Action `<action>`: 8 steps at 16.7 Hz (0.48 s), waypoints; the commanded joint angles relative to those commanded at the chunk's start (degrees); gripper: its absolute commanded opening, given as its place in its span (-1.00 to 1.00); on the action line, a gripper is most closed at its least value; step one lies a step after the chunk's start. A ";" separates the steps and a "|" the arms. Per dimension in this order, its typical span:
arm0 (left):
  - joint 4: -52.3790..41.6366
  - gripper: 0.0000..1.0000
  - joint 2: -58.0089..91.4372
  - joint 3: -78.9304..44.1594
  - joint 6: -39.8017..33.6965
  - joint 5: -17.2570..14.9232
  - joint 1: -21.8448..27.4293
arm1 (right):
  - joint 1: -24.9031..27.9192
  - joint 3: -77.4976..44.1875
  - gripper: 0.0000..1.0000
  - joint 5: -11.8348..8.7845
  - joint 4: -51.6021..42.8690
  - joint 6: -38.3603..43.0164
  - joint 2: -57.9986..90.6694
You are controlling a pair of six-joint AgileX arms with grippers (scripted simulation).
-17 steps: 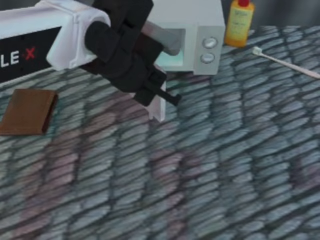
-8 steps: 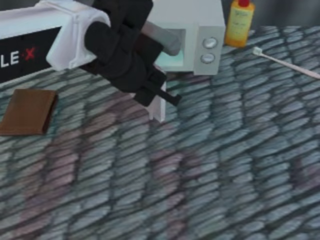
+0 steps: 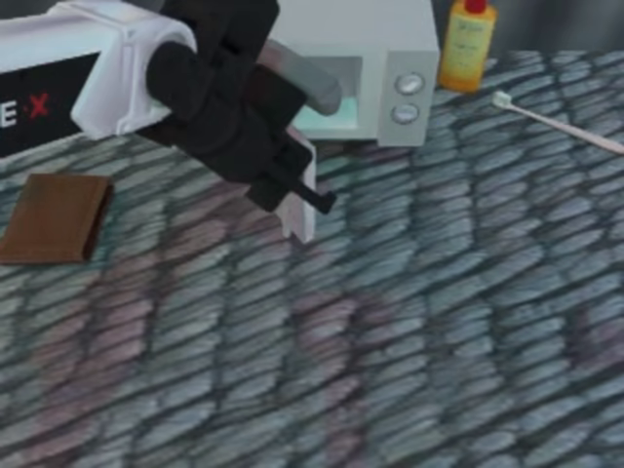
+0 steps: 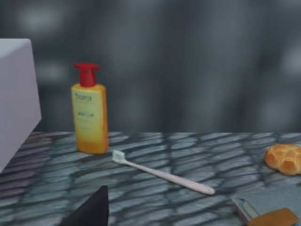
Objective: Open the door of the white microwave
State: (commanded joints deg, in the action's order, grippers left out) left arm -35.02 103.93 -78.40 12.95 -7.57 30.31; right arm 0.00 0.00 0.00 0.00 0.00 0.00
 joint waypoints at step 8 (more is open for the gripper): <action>-0.39 -1.00 -1.62 1.87 4.99 -2.58 -1.90 | 0.00 0.00 1.00 0.00 0.00 0.00 0.00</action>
State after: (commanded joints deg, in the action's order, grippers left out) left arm -35.41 102.31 -76.53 17.94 -10.15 28.41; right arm 0.00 0.00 0.00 0.00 0.00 0.00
